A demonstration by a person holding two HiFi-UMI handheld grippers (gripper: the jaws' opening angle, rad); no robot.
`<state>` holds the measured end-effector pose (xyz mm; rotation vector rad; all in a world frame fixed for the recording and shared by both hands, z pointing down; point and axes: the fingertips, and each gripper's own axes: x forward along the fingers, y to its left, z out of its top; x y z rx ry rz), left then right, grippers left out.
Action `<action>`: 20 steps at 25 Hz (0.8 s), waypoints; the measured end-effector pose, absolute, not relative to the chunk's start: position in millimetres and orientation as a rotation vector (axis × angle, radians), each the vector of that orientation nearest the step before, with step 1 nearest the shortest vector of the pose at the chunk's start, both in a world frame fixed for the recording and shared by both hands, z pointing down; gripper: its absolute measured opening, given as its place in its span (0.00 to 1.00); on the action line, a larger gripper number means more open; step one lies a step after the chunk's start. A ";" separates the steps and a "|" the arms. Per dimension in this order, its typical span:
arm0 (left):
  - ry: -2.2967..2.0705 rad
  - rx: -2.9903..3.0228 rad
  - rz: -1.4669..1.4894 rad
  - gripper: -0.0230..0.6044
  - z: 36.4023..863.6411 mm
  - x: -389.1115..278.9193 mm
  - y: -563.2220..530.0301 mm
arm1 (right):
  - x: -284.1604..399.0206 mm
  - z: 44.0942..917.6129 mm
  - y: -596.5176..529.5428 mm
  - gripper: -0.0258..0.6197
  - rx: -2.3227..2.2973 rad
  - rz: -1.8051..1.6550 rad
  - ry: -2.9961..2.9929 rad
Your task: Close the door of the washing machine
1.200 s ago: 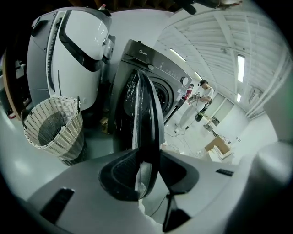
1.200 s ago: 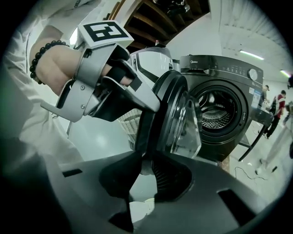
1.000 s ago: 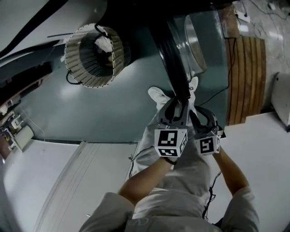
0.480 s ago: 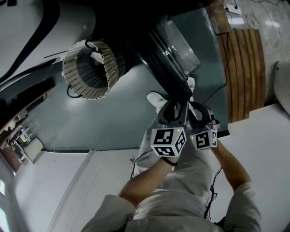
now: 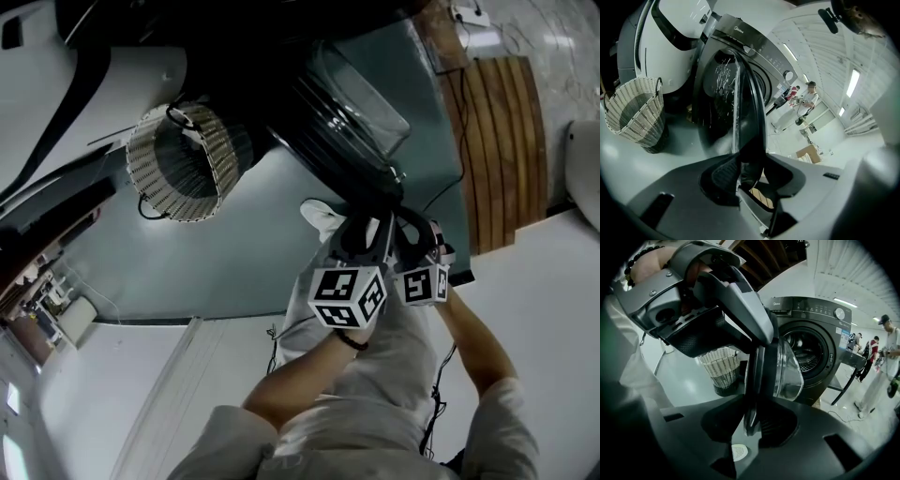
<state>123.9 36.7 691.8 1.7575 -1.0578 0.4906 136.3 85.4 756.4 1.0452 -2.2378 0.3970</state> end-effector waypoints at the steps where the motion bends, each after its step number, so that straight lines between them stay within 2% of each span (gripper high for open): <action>1: -1.051 1.757 0.486 0.28 691.7 127.9 34.6 | 141.0 756.7 83.0 0.18 1.050 0.394 -2.236; 9: -0.943 1.814 0.429 0.29 687.8 165.8 14.5 | 185.2 755.7 51.8 0.15 1.110 0.409 -2.201; 13: -0.801 1.890 0.352 0.22 680.3 185.2 9.2 | 206.3 755.5 37.2 0.15 1.106 0.398 -2.197; 16: -0.712 1.977 0.304 0.04 670.4 196.6 3.6 | 218.6 755.3 27.9 0.15 1.053 0.377 -2.218; 20: -0.646 2.051 0.280 0.04 664.6 205.5 -8.4 | 236.1 754.7 11.8 0.15 0.985 0.347 -2.239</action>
